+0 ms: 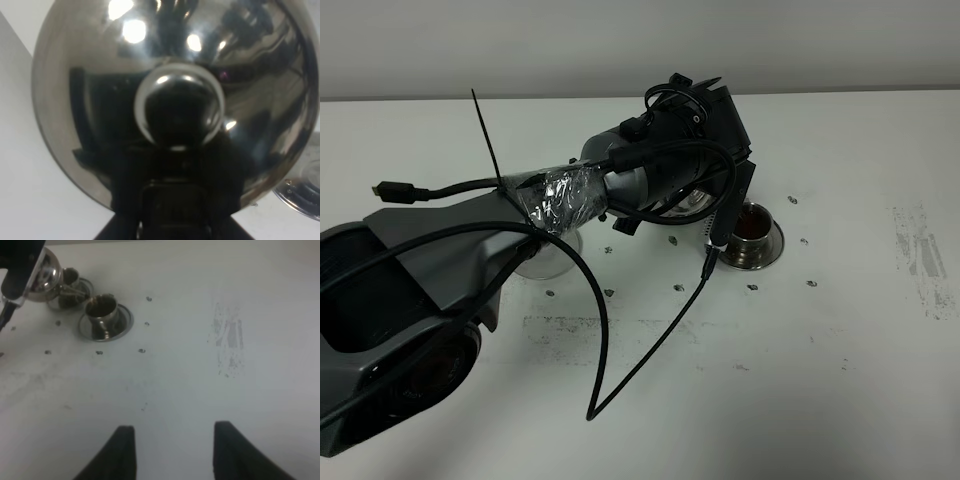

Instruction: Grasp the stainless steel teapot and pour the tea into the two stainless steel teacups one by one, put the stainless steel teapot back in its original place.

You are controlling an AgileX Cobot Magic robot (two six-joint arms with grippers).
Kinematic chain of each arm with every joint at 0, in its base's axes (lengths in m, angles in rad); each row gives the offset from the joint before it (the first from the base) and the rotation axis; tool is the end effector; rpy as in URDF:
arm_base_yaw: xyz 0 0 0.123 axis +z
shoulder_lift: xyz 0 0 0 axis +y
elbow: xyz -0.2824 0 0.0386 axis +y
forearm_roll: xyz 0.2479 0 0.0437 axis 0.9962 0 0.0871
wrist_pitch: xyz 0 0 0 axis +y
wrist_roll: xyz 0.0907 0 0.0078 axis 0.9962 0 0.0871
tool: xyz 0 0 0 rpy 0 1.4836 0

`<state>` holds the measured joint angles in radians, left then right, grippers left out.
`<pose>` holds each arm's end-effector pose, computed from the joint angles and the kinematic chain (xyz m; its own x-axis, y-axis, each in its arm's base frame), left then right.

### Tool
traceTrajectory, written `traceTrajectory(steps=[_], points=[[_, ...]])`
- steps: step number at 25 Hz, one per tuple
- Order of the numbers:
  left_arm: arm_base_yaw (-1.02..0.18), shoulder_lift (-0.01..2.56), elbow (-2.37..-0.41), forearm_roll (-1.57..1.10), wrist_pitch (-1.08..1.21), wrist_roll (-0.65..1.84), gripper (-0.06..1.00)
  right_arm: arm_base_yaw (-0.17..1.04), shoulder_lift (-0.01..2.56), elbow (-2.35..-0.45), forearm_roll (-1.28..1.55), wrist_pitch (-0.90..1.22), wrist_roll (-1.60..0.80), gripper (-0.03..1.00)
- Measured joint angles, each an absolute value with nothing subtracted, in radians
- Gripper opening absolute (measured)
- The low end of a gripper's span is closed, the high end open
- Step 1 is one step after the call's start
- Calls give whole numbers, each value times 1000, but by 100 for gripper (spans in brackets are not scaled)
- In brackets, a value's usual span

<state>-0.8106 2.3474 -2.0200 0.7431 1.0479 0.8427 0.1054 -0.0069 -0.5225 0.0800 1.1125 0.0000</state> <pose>0.3863 -0.3288 0.1918 0.2181 0.8946 0.3900 0.7240 -0.4163 0.5501 -0.0115 0.0053 0.2793 -0.4777 -0.0150 -0.8784 -0.1508 0.9864 0.0652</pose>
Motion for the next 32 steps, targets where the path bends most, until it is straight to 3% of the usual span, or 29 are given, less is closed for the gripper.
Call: traceTrajectory(steps=[32], points=[[-789, 2288, -2022, 594, 1088, 822, 18, 105, -7, -523, 80, 1113, 0, 35]])
